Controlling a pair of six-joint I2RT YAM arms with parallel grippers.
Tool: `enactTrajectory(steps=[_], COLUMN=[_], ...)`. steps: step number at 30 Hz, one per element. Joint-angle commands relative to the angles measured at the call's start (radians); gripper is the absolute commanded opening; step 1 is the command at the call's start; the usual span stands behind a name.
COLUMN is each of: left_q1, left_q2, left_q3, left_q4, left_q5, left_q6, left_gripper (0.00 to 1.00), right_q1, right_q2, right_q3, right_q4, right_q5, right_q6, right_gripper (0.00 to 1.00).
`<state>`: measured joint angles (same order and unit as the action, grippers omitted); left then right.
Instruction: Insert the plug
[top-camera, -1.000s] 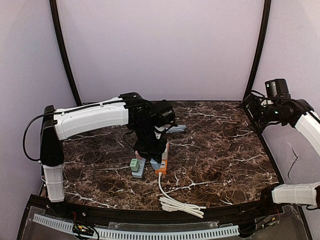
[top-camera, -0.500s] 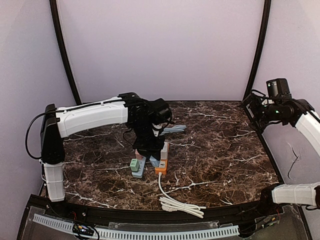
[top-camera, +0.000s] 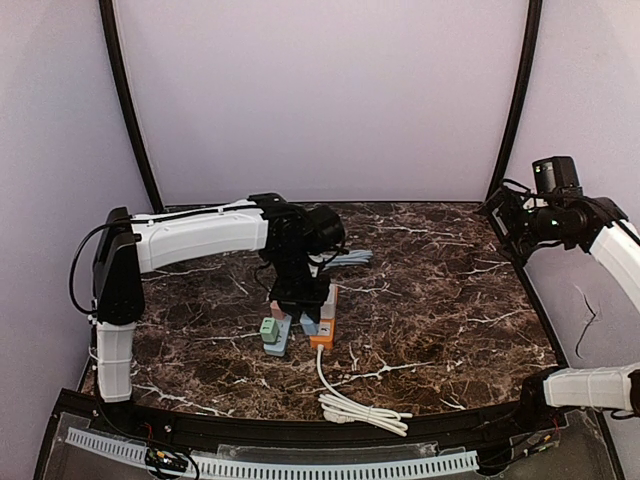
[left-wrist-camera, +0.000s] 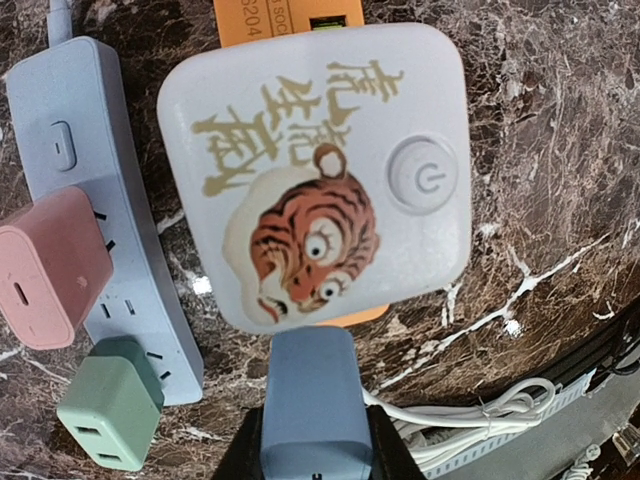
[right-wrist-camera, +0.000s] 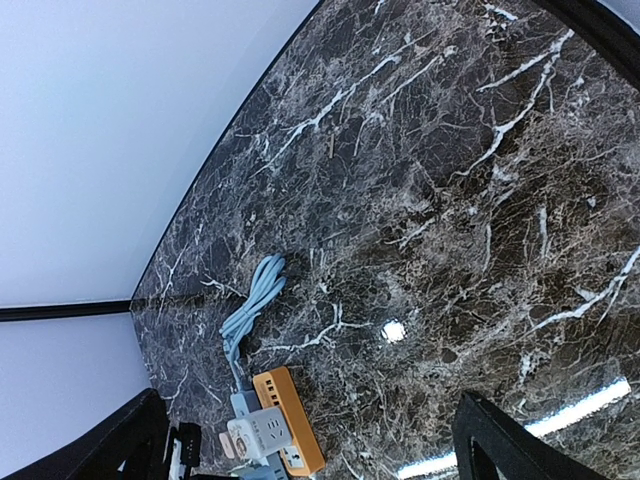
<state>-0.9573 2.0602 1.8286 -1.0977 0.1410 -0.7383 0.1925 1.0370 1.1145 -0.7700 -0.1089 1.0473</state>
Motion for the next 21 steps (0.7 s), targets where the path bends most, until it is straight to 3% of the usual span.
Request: enactTrajectory(steps=[1,21], left_q1=[0.005,0.011], left_q2=[0.011,0.066], left_q3=[0.012,0.079], left_q4=[-0.013,-0.030], left_q5=[-0.008,-0.047], left_q6=[-0.012,-0.063], left_gripper=[0.01,0.01], right_q1=[-0.007,-0.009], right_q2=[0.008,0.003], right_q3=[0.021,0.019], right_q4=[0.020,0.021], right_q5=[-0.008,-0.024], right_q6=[-0.014,-0.013], right_gripper=[0.99,0.99])
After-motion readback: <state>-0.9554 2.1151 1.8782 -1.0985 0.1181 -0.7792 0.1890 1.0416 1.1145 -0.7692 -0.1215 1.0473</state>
